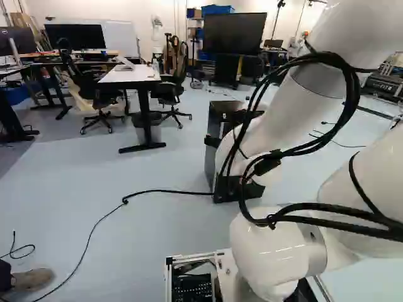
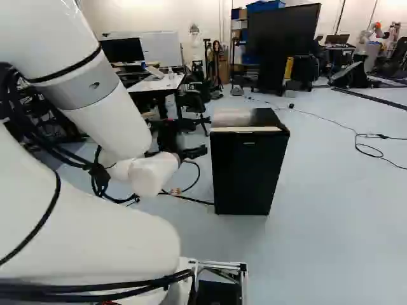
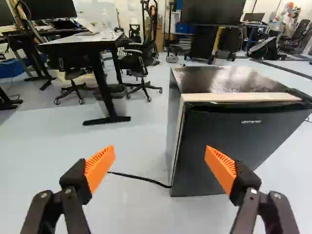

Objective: Open the fridge door

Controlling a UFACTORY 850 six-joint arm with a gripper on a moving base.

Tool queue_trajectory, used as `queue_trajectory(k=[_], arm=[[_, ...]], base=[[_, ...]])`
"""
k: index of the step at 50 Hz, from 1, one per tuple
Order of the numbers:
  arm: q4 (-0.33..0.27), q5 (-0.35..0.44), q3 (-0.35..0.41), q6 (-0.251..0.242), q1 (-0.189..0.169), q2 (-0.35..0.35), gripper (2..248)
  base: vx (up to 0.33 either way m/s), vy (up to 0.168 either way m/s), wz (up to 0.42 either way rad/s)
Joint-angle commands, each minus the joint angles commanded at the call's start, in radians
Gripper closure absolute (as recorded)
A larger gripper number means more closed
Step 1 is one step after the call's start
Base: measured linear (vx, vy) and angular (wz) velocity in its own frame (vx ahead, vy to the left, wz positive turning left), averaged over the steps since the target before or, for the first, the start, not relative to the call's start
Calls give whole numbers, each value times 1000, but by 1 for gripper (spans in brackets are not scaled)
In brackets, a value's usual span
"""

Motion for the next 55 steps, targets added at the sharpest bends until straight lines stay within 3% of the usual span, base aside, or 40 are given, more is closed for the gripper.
queue_trajectory(k=[34, 55], arm=[[6, 0, -85, 0, 12, -97, 3], [55, 0, -136, 0, 40, -153, 3]], base=[[0, 0, 0], [0, 0, 0]])
